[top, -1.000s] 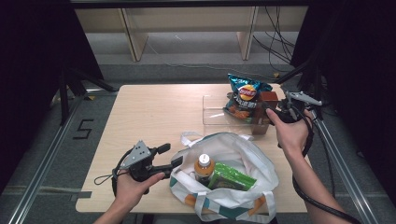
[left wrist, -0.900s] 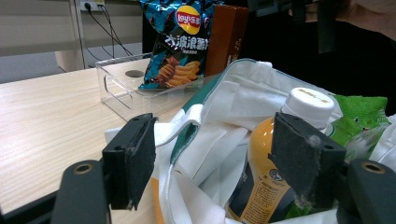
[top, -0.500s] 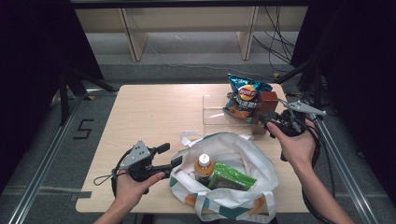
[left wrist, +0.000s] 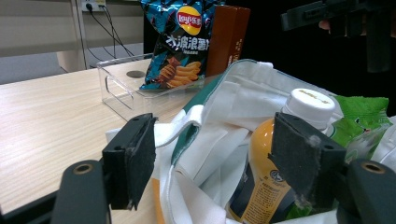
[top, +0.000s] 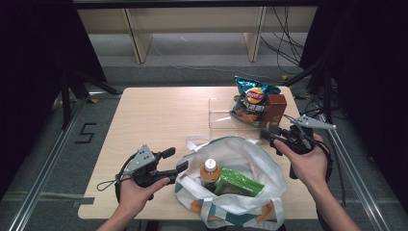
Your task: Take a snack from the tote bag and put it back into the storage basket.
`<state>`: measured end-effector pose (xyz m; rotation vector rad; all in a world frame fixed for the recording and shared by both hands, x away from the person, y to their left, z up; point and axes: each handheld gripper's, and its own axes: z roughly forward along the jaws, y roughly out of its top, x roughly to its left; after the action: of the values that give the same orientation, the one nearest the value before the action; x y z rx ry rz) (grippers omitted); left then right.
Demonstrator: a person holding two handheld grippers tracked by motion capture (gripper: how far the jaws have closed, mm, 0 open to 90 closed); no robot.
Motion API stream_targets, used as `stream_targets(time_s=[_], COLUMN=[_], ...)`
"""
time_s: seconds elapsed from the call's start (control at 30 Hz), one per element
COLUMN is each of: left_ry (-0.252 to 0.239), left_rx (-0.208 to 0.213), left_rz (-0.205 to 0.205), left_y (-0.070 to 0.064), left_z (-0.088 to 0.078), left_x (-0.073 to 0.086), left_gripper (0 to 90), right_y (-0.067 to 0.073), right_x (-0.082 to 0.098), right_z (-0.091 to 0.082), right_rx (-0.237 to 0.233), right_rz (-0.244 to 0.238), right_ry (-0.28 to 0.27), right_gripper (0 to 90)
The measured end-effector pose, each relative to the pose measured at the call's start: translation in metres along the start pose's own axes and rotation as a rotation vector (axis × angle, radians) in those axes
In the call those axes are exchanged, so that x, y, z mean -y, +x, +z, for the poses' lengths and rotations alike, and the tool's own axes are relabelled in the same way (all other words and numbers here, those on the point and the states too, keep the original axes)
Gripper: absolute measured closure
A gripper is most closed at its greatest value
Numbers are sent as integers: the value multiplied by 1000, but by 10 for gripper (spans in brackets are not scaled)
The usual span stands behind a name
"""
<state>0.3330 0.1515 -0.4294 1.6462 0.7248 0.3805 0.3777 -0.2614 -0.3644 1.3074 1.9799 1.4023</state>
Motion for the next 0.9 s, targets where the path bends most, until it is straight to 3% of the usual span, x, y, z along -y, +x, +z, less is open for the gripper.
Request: stream_targets(time_s=[0.03, 0.07, 0.1, 0.17, 0.23, 0.37, 0.4, 0.43, 0.47, 0.5, 0.53, 0.6, 0.77, 0.83, 0.87, 0.9], left_ry=[-1, -1, -1, 0, 2, 2, 2, 2, 3, 2, 2, 2, 7, 8, 9, 7], left_rx=[0, 1, -2, -2, -1, -1, -1, 0, 0, 1, 2, 2, 4, 5, 6, 7], left_rz=[-2, -1, -4, -4, -6, -5, -5, -5, -5, -7, 0, -2, -4, -4, -1, -2], left_y=[0, 0, -1, 0, 0, 0, 0, 0, 0, -1, 0, -1, -1, -1, -1, -1], left_z=[0, 0, 0, 0, 0, 0, 0, 1, 1, 1, 1, 1, 2, 2, 2, 2], left_x=[0, 0, 0, 0, 0, 0, 0, 0, 0, 0, 0, 0, 1, 1, 1, 1], left_gripper=[304, 304, 304, 304, 304, 303, 304, 304, 304, 304, 304, 304, 303, 303, 303, 303], right_y=[2, 1, 5, 6, 11, 15, 17, 20, 20, 24, 23, 24, 29, 27, 30, 31], right_x=[1, 2, 3, 6, 9, 14, 15, 17, 17, 19, 20, 22, 29, 31, 31, 32], right_z=[0, 0, -2, -2, -3, -5, -6, -7, -7, -9, -8, -10, -11, -10, -12, -11], right_rx=[-15, -16, -28, -38, -50, -114, -129, -132, -130, -144, -144, -157, -183, -177, -182, -181], right_rz=[12, -5, 26, 7, 25, -23, -7, 6, -31, 7, -23, -35, -13, -49, -1, -4], right_ry=[0, -5, 12, 20, 31, 54, 63, 70, 73, 97, 81, 90, 120, 111, 126, 121], right_gripper=[567, 567, 567, 566, 566, 567, 567, 567, 567, 567, 567, 565, 561, 560, 560, 560])
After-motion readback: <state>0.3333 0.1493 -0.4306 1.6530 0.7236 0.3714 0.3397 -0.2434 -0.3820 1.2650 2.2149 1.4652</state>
